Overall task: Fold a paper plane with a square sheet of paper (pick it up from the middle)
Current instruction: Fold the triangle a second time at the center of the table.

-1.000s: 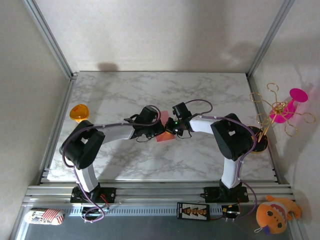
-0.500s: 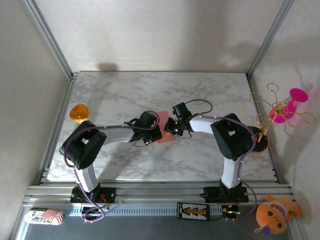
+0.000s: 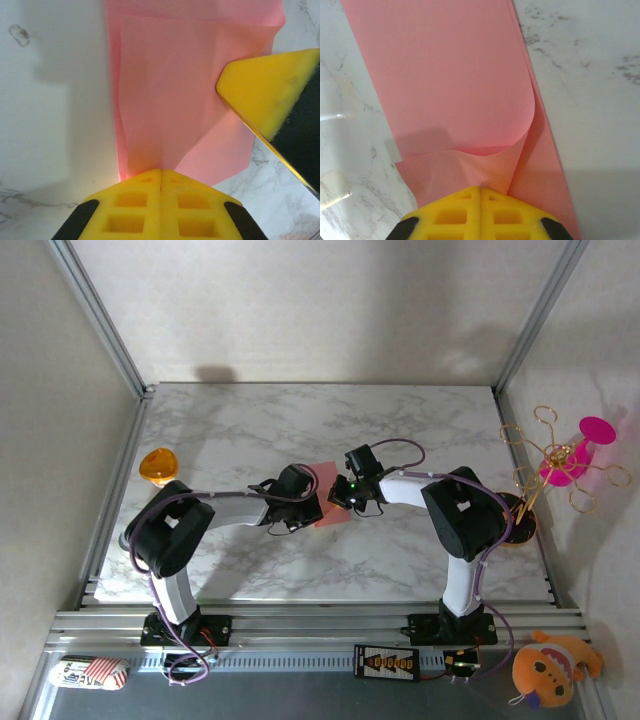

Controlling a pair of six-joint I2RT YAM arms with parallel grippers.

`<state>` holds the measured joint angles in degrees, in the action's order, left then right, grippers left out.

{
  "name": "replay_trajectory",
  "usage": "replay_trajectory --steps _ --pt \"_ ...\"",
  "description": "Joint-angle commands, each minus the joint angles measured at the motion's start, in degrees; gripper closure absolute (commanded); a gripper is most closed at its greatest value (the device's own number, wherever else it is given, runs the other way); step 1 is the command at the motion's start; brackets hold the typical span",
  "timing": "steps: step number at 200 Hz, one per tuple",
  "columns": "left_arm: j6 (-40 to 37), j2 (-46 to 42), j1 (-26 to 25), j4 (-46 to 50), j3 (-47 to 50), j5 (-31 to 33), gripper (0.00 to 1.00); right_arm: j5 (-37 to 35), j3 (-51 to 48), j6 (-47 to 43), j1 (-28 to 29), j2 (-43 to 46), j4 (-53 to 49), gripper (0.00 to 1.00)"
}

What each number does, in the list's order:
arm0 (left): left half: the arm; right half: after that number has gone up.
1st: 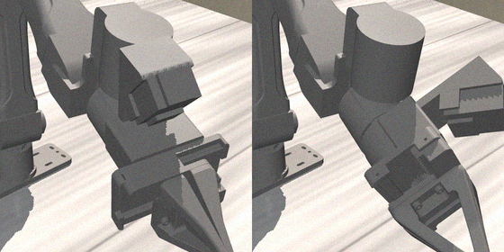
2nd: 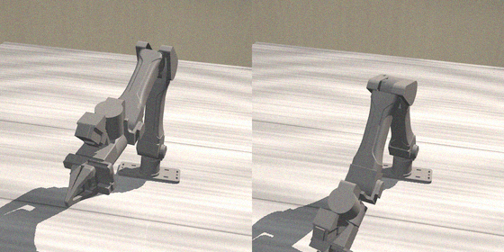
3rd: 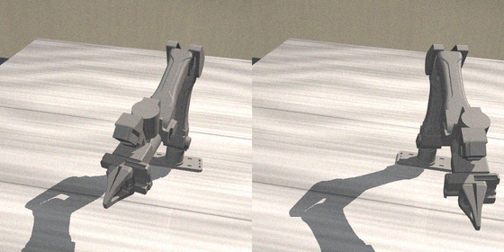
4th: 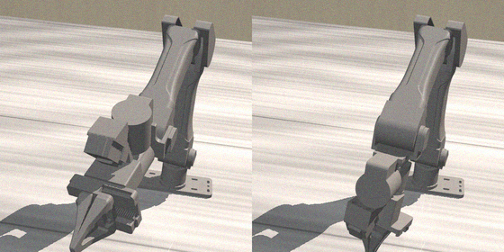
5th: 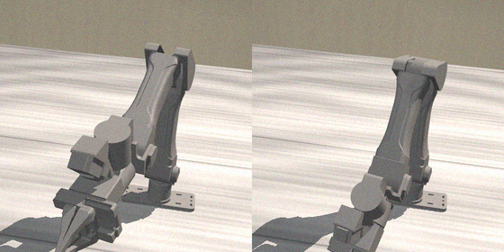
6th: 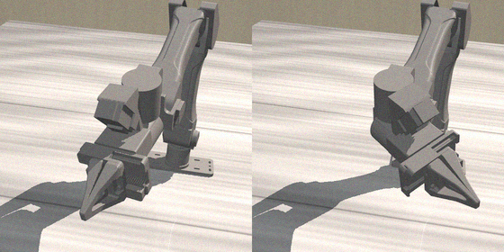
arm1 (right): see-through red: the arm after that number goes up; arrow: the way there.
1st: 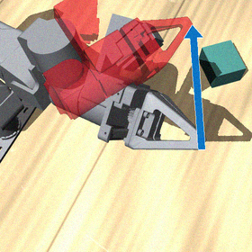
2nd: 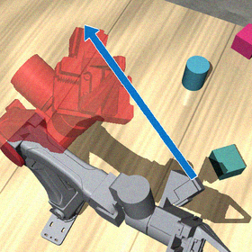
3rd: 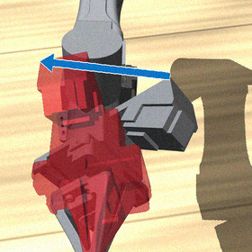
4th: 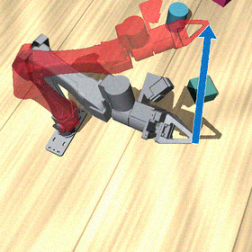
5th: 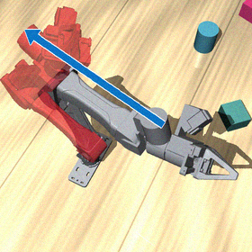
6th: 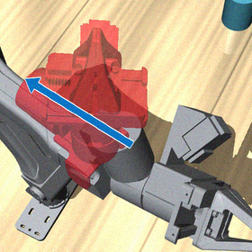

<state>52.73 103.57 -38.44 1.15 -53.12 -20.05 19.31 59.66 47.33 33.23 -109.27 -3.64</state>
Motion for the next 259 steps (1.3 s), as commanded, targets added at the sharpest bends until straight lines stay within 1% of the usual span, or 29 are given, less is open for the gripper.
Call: replay_trajectory --steps 1,58,77,108,127,149,205,234,259 --pt "0.1 1.0 -0.2 2.2 1.1 1.9 0.98 -3.5 -1.8 0.4 -0.3 -4.2 -5.7 0.97" --pt "-0.4 1.2 -0.1 3.3 1.8 2.8 0.99 -2.7 -1.5 0.0 -0.4 -3.5 -5.3 0.98" --pt "-0.5 1.2 -0.1 3.2 1.9 2.8 1.00 -0.7 -1.1 -1.5 -1.0 -1.3 -3.0 0.97" --pt "-0.7 1.2 -0.1 3.3 1.8 2.6 1.00 1.8 -0.1 -6.8 -1.2 3.6 0.4 0.97" --pt "-0.9 1.2 -0.1 3.2 1.8 2.5 1.00 5.2 -0.6 -8.8 -1.1 3.3 1.8 0.97" --pt "-1.0 1.2 -0.1 3.2 1.8 2.3 1.00 6.8 -0.1 -10.3 -0.5 1.5 1.1 0.97" --pt "-1.1 1.3 -0.2 3.4 1.9 2.4 1.00 3.4 2.8 -12.2 -0.8 -2.2 -2.7 0.97" --pt "0.0 1.4 -0.1 2.8 3.5 2.8 1.00 1.8 3.3 -12.7 -3.1 -3.4 -2.9 0.97" --pt "0.7 1.6 -0.1 2.0 5.3 2.9 1.00 0.5 3.2 -13.1 -6.3 -3.5 -1.6 0.97"
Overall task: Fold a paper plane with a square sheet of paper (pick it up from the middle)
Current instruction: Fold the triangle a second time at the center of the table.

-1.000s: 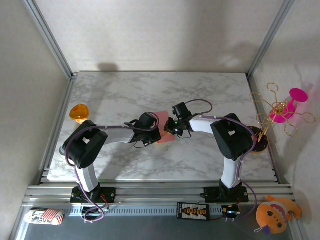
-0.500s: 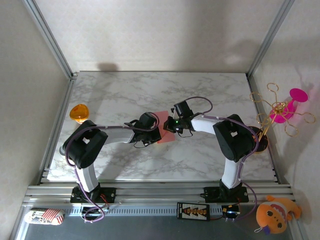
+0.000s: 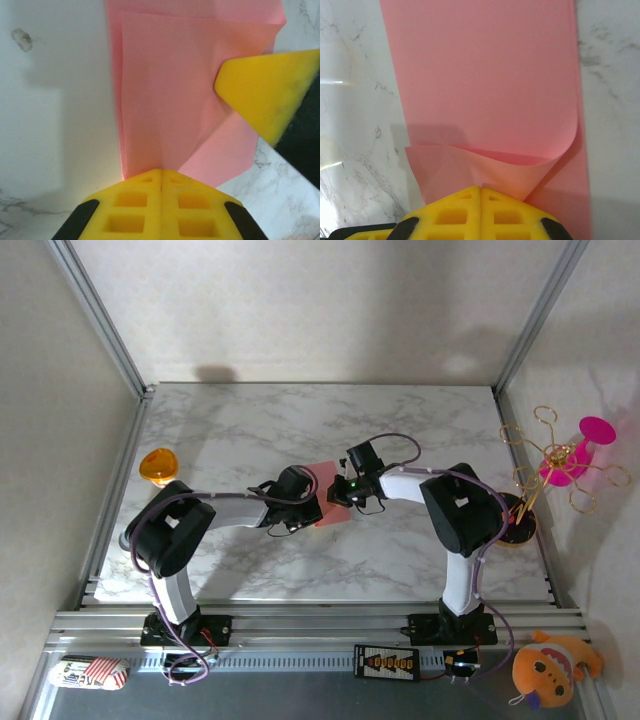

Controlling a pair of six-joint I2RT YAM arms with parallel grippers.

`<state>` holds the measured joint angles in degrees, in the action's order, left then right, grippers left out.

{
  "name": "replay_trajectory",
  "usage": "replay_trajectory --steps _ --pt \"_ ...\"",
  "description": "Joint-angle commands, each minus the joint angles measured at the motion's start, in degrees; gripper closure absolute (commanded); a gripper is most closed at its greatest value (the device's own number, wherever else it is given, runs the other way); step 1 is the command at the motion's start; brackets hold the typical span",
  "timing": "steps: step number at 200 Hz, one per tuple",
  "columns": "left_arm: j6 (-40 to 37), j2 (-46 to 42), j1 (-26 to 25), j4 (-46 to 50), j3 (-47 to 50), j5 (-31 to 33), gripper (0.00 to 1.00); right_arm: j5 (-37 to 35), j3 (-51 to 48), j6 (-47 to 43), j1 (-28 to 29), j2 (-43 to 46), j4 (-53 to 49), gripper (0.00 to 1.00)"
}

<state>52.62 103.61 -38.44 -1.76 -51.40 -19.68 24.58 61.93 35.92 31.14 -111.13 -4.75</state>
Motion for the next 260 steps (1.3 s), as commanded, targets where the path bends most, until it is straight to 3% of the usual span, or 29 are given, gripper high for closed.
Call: replay_trajectory --steps 1,40,65,119,181,245,260 --pt "0.8 1.6 -0.1 4.9 3.7 2.5 1.00 -4.8 1.0 -1.7 -4.4 -1.6 -0.4 0.97" --pt "1.1 1.8 -0.1 3.7 5.3 2.5 1.00 -5.7 2.1 -2.0 -9.8 -2.2 1.3 0.97" --pt "0.2 1.9 -0.1 3.9 4.6 2.4 1.00 -7.5 4.0 -3.2 -10.1 -0.5 0.2 0.97" --pt "-0.7 1.8 -0.1 4.2 3.0 1.8 1.00 -4.1 -1.6 -3.5 -5.4 7.6 3.1 0.96" --pt "-1.0 0.8 -0.1 4.3 1.8 1.3 1.00 -0.2 -2.3 -2.2 0.0 2.8 4.2 0.97" --pt "-1.3 -1.6 -0.1 0.9 -1.6 -2.6 1.00 -5.1 -0.2 -2.7 0.0 -1.2 -1.4 0.97" --pt "-1.2 -1.0 -0.1 0.3 -3.2 -2.6 0.96 -6.0 -0.2 -2.4 0.0 -1.6 -2.3 0.97"
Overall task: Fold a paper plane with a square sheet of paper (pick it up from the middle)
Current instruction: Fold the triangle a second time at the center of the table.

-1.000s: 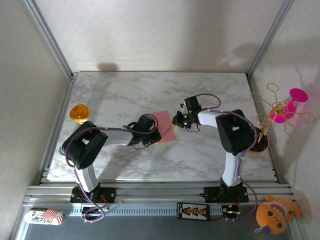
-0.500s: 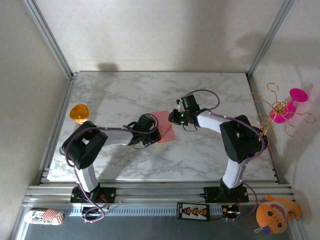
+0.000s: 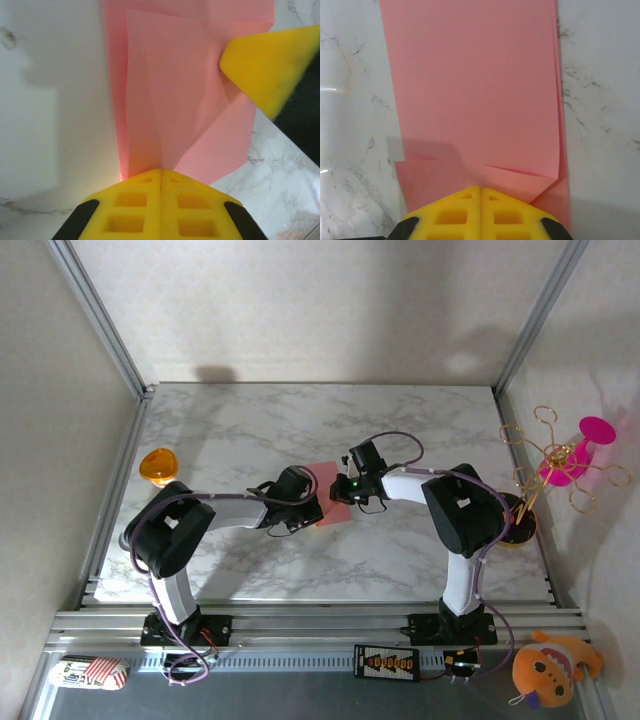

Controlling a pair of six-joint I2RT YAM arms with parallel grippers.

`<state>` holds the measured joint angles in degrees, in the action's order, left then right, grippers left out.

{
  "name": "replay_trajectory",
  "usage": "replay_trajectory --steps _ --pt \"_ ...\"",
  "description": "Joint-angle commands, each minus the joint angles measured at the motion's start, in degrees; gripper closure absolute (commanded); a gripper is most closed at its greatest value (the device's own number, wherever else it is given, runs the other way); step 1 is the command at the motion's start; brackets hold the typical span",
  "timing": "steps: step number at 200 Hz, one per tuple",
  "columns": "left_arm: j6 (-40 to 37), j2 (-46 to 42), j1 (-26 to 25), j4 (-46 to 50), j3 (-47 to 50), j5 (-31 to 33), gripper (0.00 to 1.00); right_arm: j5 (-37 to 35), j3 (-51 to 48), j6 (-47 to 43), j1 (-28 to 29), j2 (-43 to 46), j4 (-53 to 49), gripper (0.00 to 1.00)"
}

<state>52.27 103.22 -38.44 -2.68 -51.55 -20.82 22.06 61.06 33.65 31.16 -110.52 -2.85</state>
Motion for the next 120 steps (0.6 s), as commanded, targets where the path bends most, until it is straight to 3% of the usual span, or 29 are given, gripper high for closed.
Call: replay_trajectory --steps 1,29,120 --pt "-0.9 -0.5 -0.1 1.1 -3.2 -1.4 0.95 -3.5 0.6 -0.1 0.0 -2.2 -4.3 0.97" --pt "-0.2 3.3 -0.1 1.5 -6.4 -0.4 0.93 -4.1 0.7 0.4 0.0 -3.0 -5.3 0.98" --pt "-3.5 6.8 -0.1 5.6 -5.1 0.9 0.99 -4.8 0.7 1.9 -0.1 -4.0 -6.9 0.98"
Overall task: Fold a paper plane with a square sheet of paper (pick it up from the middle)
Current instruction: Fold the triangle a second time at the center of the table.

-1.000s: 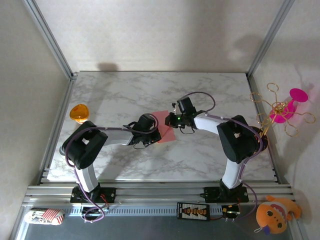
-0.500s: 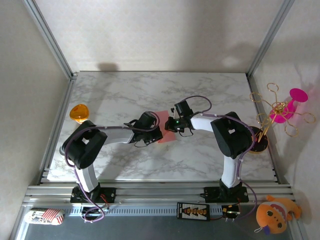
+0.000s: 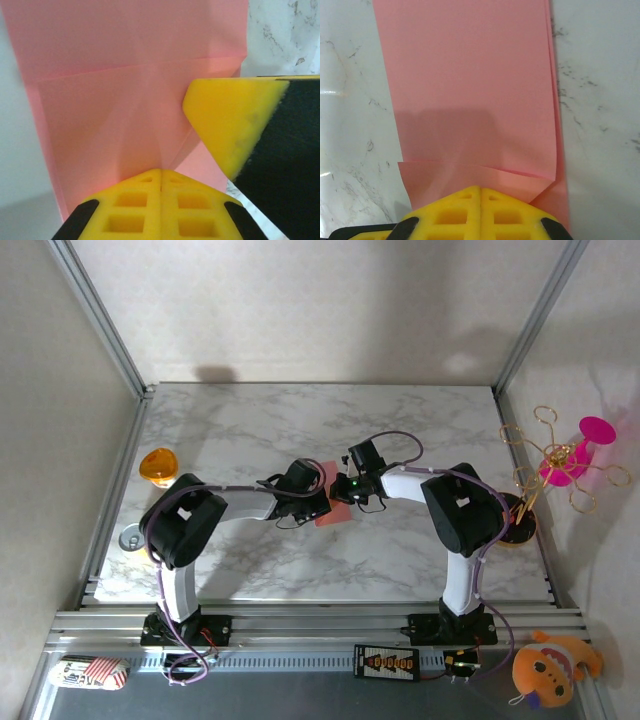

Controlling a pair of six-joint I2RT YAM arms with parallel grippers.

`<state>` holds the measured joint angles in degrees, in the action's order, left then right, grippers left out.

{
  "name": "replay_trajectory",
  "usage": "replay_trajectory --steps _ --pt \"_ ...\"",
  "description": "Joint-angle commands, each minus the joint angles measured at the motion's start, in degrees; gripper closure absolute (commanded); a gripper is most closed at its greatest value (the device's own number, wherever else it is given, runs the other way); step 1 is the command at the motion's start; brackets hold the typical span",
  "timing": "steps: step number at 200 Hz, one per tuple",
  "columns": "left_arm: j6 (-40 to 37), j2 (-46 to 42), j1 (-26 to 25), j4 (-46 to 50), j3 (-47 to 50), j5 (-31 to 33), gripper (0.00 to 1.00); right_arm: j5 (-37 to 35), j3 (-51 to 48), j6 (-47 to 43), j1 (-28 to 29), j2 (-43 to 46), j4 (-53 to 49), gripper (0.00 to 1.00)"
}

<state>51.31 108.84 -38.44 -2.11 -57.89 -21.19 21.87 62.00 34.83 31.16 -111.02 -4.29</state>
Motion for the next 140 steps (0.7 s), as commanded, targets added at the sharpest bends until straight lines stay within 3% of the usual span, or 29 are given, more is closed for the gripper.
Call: replay_trajectory --steps 1,81,140 --pt "-2.6 1.1 -0.1 5.1 1.3 1.2 0.99 -4.6 -0.2 0.7 -0.1 -3.5 -5.6 0.98" --pt "-8.3 -4.1 0.1 7.5 10.2 -3.4 1.00 -7.4 1.2 1.3 -0.6 -5.9 -9.2 0.99" --pt "-11.1 -8.5 0.1 13.5 13.0 -1.1 1.00 -7.4 1.4 1.3 -0.7 -5.6 -9.5 0.99"
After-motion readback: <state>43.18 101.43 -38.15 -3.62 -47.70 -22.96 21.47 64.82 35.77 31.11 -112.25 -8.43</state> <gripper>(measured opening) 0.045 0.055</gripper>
